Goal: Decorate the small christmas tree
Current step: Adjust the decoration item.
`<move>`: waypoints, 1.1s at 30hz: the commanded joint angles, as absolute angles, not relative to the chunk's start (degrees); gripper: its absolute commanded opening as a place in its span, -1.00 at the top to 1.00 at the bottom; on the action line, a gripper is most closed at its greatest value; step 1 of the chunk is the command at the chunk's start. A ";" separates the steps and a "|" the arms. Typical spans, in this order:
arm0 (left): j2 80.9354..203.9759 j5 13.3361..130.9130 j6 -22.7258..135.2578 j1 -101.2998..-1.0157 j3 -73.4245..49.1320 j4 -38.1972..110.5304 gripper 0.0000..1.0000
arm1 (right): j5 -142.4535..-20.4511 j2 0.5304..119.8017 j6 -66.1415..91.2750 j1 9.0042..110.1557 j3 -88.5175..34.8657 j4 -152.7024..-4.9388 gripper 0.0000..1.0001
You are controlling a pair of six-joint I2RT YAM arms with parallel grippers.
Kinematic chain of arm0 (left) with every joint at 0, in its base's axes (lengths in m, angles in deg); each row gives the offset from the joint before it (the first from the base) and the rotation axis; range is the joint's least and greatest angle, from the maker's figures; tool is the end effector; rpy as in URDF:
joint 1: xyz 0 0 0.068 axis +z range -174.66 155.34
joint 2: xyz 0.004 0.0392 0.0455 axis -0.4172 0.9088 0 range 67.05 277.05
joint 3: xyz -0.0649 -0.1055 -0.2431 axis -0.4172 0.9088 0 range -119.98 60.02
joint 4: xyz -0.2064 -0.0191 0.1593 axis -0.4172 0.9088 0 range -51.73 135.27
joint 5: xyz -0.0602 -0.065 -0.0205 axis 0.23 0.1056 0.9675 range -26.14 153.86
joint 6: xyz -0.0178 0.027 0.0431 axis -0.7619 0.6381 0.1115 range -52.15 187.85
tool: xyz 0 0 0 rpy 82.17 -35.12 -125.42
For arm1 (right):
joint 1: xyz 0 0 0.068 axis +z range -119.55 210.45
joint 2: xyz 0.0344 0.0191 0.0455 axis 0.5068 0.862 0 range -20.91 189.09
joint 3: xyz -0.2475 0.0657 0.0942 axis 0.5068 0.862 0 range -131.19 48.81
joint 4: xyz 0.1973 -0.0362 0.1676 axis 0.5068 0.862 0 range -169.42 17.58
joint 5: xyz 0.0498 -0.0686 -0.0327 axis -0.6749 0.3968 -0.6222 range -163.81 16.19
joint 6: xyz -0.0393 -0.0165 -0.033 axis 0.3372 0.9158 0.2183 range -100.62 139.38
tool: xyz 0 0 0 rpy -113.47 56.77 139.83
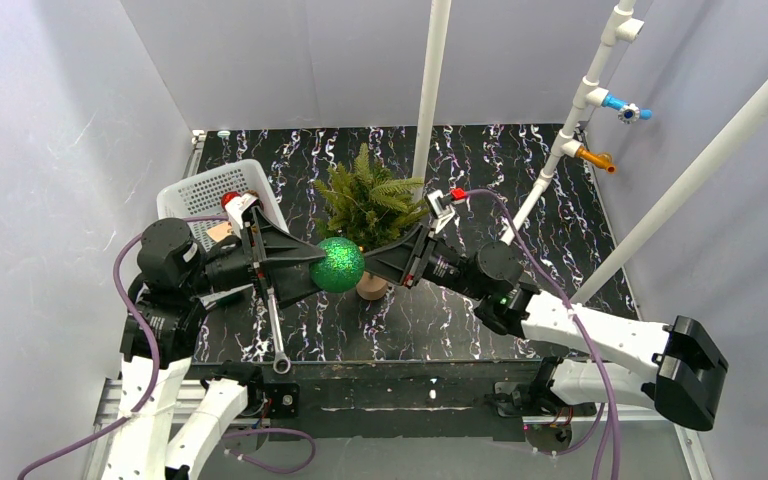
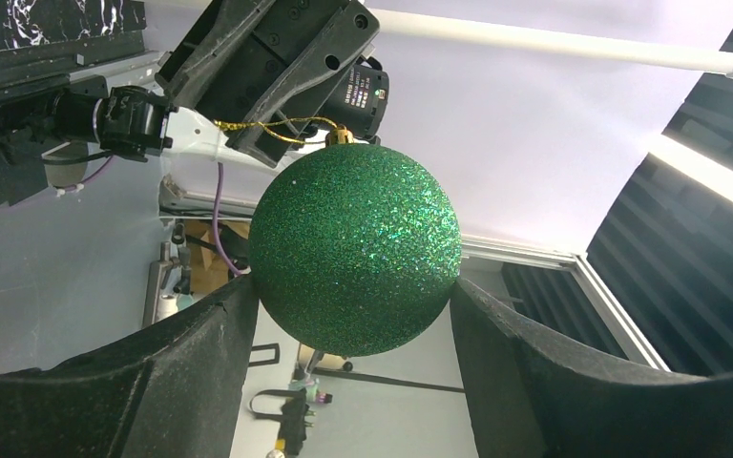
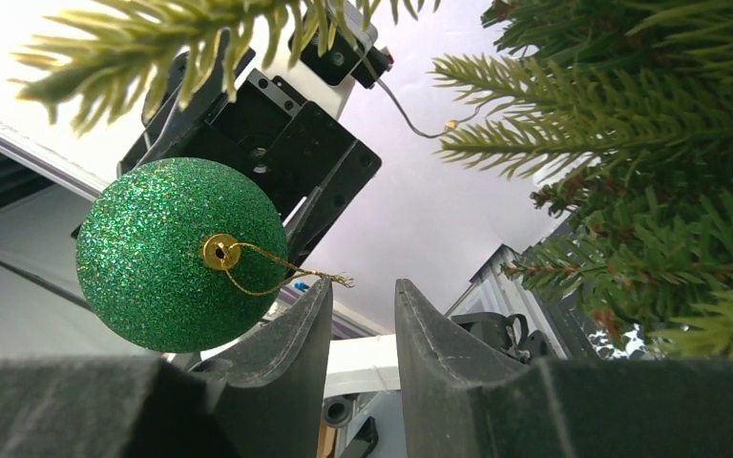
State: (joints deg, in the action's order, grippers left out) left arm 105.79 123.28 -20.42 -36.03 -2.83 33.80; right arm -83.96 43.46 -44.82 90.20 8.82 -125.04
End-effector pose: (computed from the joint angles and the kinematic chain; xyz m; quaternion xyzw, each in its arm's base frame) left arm 0.0861 -0.0486 0.4777 0.0579 0.6123 -0.7338 0.2885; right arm 0.1231 0.2236 0.3445 -0.0510 0.5649 0.7492 0.3421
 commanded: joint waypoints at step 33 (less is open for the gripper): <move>106.85 138.57 -6.63 -36.31 -8.92 33.64 0.31 | -84.74 27.70 -30.63 90.09 10.68 -117.19 0.06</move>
